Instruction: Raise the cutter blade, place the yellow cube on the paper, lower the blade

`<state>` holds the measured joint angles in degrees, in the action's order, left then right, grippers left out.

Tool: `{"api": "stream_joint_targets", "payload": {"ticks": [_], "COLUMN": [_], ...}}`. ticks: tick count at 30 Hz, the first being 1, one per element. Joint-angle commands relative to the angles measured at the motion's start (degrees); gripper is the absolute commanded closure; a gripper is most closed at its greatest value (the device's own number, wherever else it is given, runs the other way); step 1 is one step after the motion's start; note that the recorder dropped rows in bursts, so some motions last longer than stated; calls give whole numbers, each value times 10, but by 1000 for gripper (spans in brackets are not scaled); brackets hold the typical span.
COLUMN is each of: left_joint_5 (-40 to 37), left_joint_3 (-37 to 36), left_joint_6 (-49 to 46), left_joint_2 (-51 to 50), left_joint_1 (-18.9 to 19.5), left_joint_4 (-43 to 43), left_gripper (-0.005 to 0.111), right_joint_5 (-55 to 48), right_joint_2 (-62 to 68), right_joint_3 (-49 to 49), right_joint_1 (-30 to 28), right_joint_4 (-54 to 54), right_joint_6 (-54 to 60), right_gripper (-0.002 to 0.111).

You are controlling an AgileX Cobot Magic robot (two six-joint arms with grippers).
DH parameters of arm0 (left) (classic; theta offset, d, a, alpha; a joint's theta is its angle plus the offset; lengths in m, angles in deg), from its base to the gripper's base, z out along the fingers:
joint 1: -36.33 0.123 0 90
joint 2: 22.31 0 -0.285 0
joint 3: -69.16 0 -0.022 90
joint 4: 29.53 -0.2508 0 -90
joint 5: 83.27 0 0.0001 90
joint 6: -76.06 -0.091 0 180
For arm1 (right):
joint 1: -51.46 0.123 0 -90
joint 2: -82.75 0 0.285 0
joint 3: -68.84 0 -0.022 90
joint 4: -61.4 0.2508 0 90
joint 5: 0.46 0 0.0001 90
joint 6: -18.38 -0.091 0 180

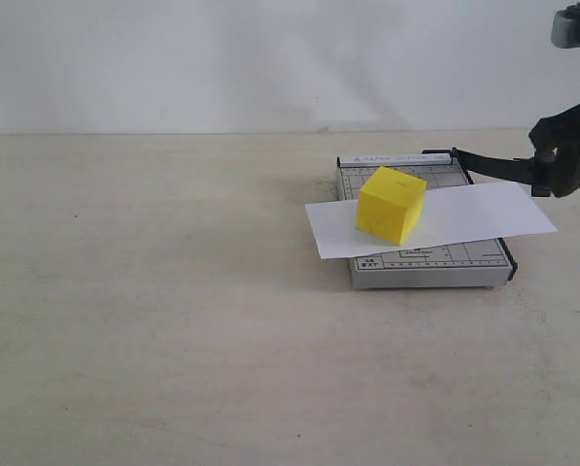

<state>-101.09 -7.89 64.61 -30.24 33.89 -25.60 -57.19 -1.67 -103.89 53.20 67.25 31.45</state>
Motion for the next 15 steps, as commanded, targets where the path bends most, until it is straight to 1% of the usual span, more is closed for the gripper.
{"api": "stream_joint_targets", "payload": {"ticks": [1,4,5,8,15], "left_joint_5": [5,5,5,5,5], "left_joint_3": [-2,-2,-2,-2,-2], "left_joint_6": [-2,-2,-2,-2,-2], "left_joint_2": [1,1,1,1,1], "left_joint_1": [-1,-1,-1,-1,-1], "left_joint_4": [6,6,6,6,6], "left_gripper": [102,102,102,102,102], "right_joint_5": [-9,-12,-12,4,86], "right_joint_2": [0,0,0,-12,-63], "right_joint_3": [-3,-3,-3,14,137], "right_joint_1": [-1,-1,-1,-1,-1], "right_joint_4": [-5,-4,-2,5,11], "right_joint_6": [14,15,15,15,18], "right_gripper": [93,108,109,105,106]}}
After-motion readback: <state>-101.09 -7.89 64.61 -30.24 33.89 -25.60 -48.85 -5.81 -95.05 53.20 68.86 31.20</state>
